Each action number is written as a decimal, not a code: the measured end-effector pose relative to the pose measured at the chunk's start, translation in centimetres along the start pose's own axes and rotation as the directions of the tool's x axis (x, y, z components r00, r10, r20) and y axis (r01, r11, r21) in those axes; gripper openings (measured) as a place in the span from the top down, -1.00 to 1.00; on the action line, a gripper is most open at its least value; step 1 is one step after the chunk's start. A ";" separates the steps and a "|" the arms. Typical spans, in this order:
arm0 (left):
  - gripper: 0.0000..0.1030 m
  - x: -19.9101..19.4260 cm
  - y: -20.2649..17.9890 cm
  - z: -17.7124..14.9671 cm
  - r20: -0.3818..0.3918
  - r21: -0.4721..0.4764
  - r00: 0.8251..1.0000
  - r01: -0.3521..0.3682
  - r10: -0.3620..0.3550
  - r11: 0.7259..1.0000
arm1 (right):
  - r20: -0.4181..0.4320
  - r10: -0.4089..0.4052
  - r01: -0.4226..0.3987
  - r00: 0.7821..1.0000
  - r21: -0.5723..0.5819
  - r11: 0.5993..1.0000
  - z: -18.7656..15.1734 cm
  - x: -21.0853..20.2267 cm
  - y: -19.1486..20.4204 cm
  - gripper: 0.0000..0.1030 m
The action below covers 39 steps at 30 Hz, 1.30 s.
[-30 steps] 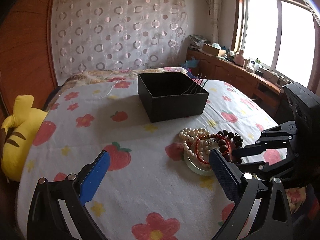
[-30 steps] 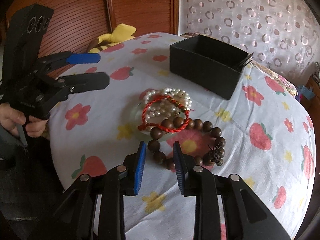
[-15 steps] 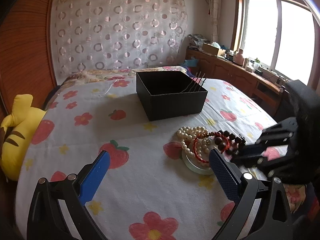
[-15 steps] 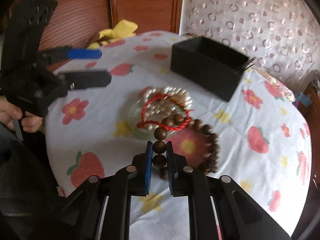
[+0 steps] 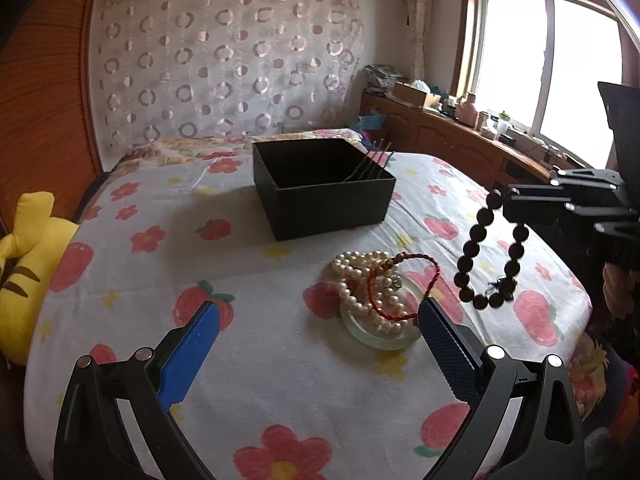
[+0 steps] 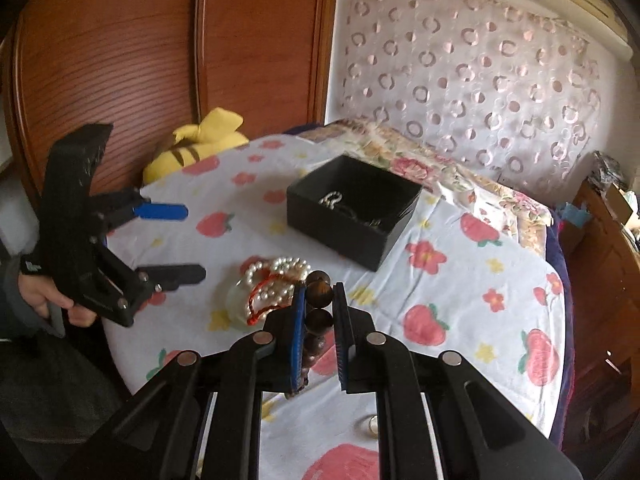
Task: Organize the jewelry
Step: 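Grasp the brown bead bracelet with the right tool and lift it, then grasp the red-string bracelet with the left tool while the right tool holds the bead bracelet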
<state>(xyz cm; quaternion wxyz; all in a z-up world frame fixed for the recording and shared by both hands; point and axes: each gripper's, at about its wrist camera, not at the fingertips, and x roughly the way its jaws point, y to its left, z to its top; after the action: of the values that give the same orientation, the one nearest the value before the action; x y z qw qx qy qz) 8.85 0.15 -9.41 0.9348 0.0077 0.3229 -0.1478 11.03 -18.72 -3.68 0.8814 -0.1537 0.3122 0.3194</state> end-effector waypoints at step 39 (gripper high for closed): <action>0.96 2.0 -4.1 10.6 -0.002 0.137 0.992 0.129 -0.130 0.982 | 0.102 -0.068 0.058 0.992 0.099 0.993 2.7 -0.5 -4.4 0.71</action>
<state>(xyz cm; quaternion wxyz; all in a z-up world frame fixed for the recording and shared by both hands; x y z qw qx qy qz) 15.55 -5.43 -1.88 0.9217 0.0503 0.3084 -0.2299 14.81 -20.96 -1.02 0.9127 -0.1038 0.2753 0.2836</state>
